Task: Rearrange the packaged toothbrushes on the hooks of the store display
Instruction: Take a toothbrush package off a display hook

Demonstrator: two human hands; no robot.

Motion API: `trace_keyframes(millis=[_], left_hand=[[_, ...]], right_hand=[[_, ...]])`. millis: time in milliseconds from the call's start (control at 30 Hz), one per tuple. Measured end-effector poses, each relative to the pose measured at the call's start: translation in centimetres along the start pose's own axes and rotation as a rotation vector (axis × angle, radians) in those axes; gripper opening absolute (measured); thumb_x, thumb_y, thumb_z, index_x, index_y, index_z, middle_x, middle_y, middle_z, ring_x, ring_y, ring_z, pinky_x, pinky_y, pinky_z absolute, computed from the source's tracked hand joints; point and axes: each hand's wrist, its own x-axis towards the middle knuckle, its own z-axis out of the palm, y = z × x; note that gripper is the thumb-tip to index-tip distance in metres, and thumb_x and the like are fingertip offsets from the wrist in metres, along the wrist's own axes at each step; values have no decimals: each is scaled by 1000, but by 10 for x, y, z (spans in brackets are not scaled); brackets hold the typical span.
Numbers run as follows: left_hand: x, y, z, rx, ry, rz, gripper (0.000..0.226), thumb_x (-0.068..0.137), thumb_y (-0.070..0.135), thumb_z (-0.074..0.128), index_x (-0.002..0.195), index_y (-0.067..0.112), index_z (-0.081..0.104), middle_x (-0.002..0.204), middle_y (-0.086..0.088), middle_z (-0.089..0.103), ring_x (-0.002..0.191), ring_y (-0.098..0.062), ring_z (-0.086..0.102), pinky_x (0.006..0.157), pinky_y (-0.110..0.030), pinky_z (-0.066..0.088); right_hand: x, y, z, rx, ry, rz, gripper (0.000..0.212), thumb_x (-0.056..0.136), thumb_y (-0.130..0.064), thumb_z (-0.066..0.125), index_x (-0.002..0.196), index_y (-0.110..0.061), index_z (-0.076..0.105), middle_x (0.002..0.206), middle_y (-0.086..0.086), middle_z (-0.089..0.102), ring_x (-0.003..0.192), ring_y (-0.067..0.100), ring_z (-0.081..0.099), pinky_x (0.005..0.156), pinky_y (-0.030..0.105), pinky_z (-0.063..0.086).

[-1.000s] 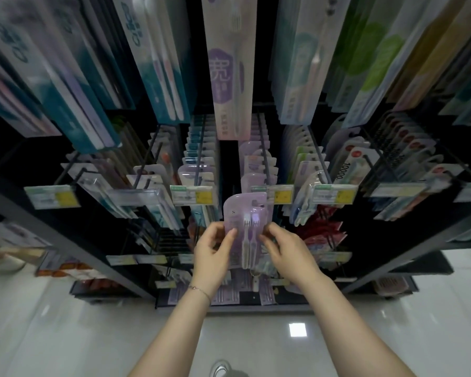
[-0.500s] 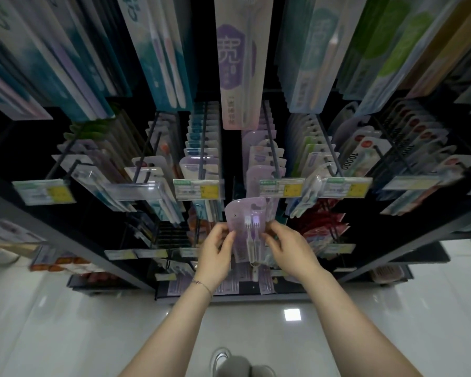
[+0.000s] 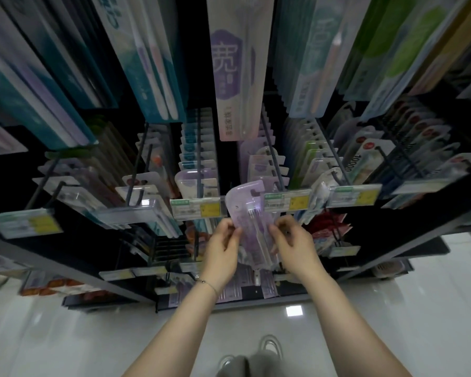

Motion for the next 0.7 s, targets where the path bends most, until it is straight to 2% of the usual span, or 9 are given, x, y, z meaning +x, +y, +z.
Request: trace_keyframes(millis=[100, 300, 433, 500, 567, 600, 700], left_hand=[[7, 5, 7, 2, -3, 48, 11, 104, 19, 49, 102, 23, 59, 102, 1, 70, 100, -17, 67, 92, -41, 55], [12, 12, 20, 15, 0, 88, 9, 104, 19, 50, 106, 20, 58, 103, 7, 70, 102, -9, 67, 91, -29, 55], [13, 8, 25, 42, 12, 81, 8, 103, 18, 51, 102, 22, 58, 101, 13, 70, 100, -5, 66, 87, -21, 53], [14, 9, 26, 55, 14, 84, 8, 103, 18, 51, 102, 22, 57, 100, 15, 70, 98, -3, 66, 84, -17, 51], [15, 12, 26, 69, 16, 96, 9, 103, 17, 51, 101, 23, 58, 98, 15, 70, 95, -4, 66, 80, -14, 50], [16, 12, 27, 79, 14, 106, 10, 103, 17, 51, 101, 23, 58, 96, 14, 69, 93, -5, 66, 77, -15, 50], [19, 10, 27, 127, -22, 84, 12, 104, 21, 50, 105, 28, 59, 97, 9, 71, 92, -14, 68, 81, -31, 58]], right_hand=[[5, 0, -4, 71, 45, 4, 13, 99, -26, 55, 88, -21, 52, 65, 4, 64, 57, 19, 65, 67, 44, 56], [10, 7, -13, 77, 59, -20, 15, 99, -27, 54, 96, -13, 55, 73, -1, 64, 67, 11, 63, 70, 42, 54], [13, 14, -13, 110, 16, -8, 14, 100, -26, 53, 96, -12, 52, 71, -1, 62, 65, 14, 63, 69, 45, 54], [15, 14, -14, 126, 3, 2, 13, 100, -25, 53, 98, -12, 54, 75, -5, 66, 69, 8, 64, 69, 34, 54], [17, 13, -15, 146, -16, 7, 9, 101, -22, 52, 102, -14, 56, 81, -16, 69, 77, -2, 65, 71, 16, 50], [18, 14, -15, 152, -24, 12, 6, 101, -20, 51, 102, -16, 56, 82, -21, 68, 79, -5, 65, 71, 12, 48], [20, 17, -16, 160, -35, 35, 5, 102, -18, 49, 98, -19, 53, 79, -23, 67, 71, -2, 63, 69, 17, 49]])
